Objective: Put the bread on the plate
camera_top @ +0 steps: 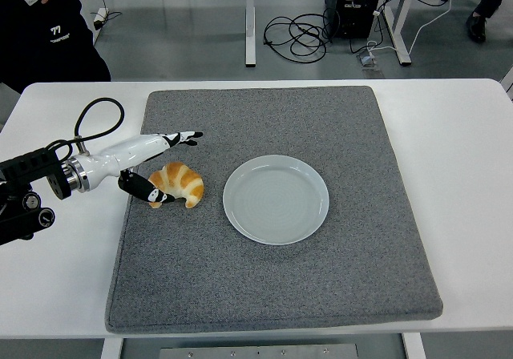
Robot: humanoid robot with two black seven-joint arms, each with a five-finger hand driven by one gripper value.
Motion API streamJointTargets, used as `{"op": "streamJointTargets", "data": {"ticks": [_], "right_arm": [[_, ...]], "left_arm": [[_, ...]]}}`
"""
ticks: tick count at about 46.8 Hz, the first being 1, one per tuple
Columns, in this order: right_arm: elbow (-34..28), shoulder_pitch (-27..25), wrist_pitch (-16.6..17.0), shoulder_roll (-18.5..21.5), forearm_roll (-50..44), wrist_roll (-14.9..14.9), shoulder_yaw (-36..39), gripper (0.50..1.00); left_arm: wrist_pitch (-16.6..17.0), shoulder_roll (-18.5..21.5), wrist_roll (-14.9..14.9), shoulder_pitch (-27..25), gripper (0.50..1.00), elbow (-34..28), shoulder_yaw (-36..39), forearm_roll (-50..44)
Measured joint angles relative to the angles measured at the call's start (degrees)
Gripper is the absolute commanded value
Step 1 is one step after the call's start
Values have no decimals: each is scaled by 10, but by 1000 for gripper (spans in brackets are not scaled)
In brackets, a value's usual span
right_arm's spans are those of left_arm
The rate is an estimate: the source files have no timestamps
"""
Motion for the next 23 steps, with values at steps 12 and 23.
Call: {"op": "streamJointTargets", "data": {"ticks": [12, 23], "right_arm": [[0, 0, 0, 0, 0, 0, 0, 1000], [0, 0, 0, 0, 0, 0, 0, 1000]], "left_arm": [[8, -19, -7, 16, 937, 19, 0, -1], [16, -34, -15, 28, 896, 35, -4, -1]]}}
